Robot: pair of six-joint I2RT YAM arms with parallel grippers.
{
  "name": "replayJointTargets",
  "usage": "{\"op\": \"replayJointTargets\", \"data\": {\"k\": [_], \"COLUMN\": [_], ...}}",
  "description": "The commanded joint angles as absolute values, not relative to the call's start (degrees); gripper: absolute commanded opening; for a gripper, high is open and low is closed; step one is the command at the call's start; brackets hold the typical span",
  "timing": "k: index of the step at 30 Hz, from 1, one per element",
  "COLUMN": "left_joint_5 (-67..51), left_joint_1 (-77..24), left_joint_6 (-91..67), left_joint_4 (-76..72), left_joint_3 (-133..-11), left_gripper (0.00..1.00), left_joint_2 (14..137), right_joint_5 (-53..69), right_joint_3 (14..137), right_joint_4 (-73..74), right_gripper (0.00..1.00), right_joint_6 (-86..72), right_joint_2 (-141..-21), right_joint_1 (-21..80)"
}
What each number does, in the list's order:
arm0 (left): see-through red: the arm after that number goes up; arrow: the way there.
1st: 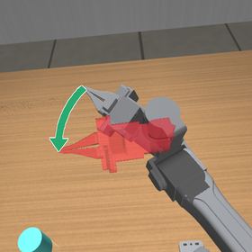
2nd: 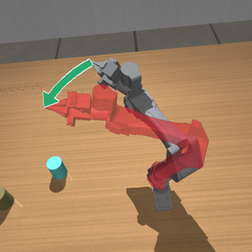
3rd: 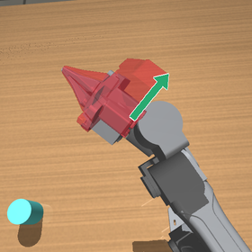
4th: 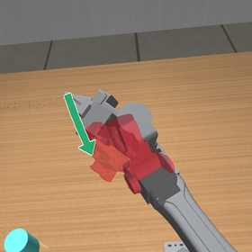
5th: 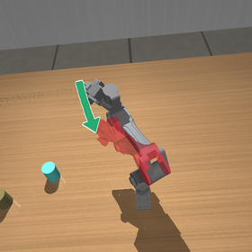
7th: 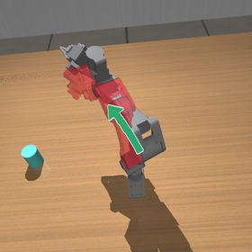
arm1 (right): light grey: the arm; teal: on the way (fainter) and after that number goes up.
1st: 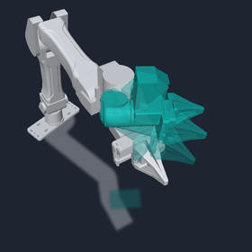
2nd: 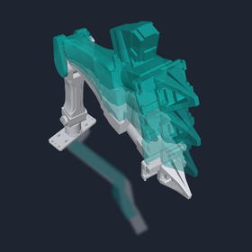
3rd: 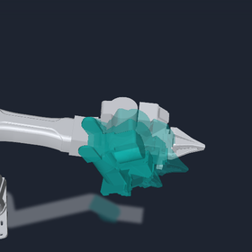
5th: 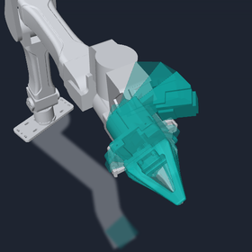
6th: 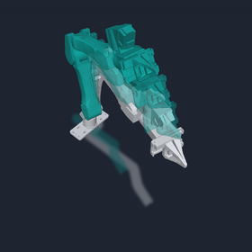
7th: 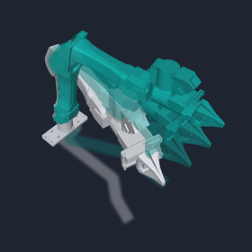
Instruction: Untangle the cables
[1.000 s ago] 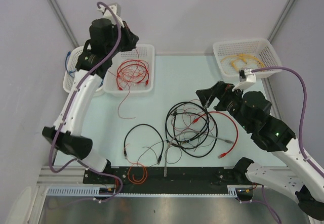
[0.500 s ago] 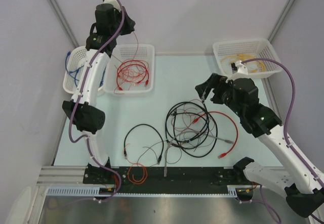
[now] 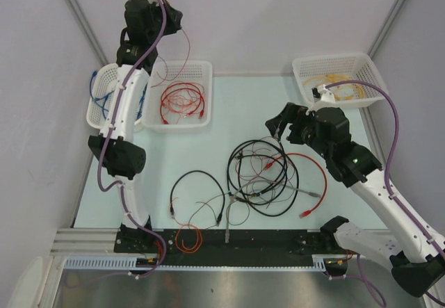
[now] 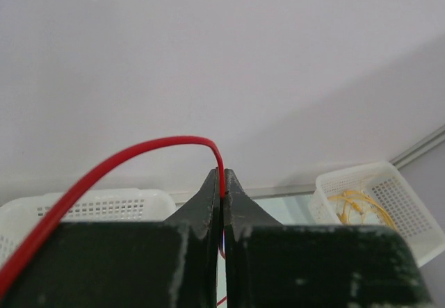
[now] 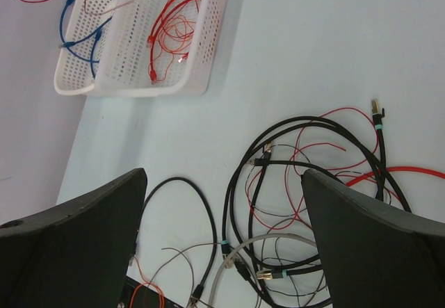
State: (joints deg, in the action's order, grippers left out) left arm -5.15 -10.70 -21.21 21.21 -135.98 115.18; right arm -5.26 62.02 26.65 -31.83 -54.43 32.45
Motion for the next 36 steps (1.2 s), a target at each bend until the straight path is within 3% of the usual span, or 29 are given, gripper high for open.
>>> {"op": "replayJointTargets", "data": {"k": [1, 11, 12, 14, 15, 16, 17, 25, 36], "left_joint_5": [-7.3, -7.4, -7.5, -7.5, -7.3, -6.3, -5.0, -2.0, 5.0], "left_joint_1": [-10.1, -9.1, -9.1, -8.7, -8.6, -8.5, -8.5, -10.4, -30.7], "left_joint_6": [-23.3, -24.7, -24.7, -25.0, -25.0, -24.8, -24.3, -22.2, -19.6], "left_joint_4": [17.6, 17.6, 17.9, 20.1, 20.6, 21.1, 21.0, 16.3, 10.6], "left_joint_3": [-138.3, -132.9, -133.0, -133.6, -133.9, -133.9, -133.3, -123.4, -77.5], "left_gripper": [0.00, 0.00, 0.04, 0.36, 0.69, 0.89, 0.99, 1.00, 1.00], "left_joint_2": [118.8, 126.1, 126.8, 127.5, 127.3, 126.7, 125.9, 108.8, 75.3], "right_joint_5": [-4.8, -5.2, -5.2, -5.1, -5.2, -5.1, -5.1, -4.1, -0.7], "right_joint_3": [61.7, 60.0, 60.0, 60.0, 60.0, 60.0, 60.0, 59.2, 51.7], "right_joint_4": [24.6, 24.3, 24.3, 24.2, 24.3, 24.2, 24.3, 24.3, 24.6], "right_gripper": [1.00, 1.00, 1.00, 1.00, 1.00, 1.00, 1.00, 1.00, 1.00], "right_joint_6": [-30.9, -30.7, -30.7, -30.6, -30.5, -30.6, -30.6, -32.0, -33.6], "right_joint_2": [-55.0, -55.9, -56.2, -56.3, -56.6, -56.7, -56.8, -55.6, -53.3], "right_joint_1": [32.0, 31.4, 31.2, 31.0, 31.0, 30.9, 31.0, 30.8, 30.9]}}
